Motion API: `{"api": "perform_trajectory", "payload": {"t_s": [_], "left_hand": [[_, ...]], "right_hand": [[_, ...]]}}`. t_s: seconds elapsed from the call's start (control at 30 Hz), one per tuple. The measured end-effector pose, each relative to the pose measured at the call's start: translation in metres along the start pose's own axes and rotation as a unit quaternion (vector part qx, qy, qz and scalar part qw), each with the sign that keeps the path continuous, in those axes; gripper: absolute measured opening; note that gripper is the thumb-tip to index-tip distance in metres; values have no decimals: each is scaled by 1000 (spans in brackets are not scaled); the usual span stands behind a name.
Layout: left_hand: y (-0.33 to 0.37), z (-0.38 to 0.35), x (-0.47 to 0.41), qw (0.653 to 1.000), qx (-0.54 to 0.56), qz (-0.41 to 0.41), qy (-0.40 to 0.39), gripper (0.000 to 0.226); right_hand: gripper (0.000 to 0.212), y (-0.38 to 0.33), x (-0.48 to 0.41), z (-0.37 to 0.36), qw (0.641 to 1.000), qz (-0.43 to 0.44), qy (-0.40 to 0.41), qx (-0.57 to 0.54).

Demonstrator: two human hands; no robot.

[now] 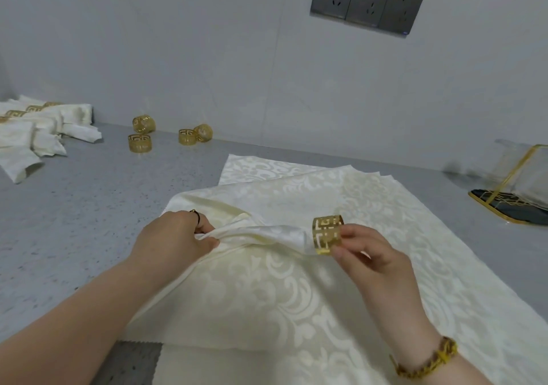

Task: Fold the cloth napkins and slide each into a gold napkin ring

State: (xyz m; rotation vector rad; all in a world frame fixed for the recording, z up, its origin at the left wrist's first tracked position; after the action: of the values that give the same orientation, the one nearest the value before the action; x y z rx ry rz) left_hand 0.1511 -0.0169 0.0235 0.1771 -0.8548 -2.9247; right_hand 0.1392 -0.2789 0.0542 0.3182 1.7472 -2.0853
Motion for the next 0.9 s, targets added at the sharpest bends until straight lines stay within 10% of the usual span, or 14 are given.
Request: {"api": "perform_trajectory", "payload": {"t_s": [0.17,0.3,0.9], "left_hand": [[0,1,3,1000,12,7,-6,26],[2,0,8,999,35,5,-8,21],[32,-12,21,993,21,-92,-69,6]], "right_hand": [[9,5,14,-21,999,0,4,49],[44,3,2,-27,998,-1,28,62],[29,18,-15,-49,998,-38,-23,40]]}}
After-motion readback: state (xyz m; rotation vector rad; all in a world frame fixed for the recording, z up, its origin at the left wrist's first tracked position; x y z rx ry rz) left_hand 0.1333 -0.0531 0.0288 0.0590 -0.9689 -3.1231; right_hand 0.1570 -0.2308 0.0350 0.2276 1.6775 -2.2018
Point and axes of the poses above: each hand's wrist, its own x-axis away from the middle knuckle, its own z-axis out of the back of the hand, y = z × x, the point moved 10 cm from there along -x, towards the middle knuckle, and after that the axes turned 8 degrees about -y, right-handed, at the moved point
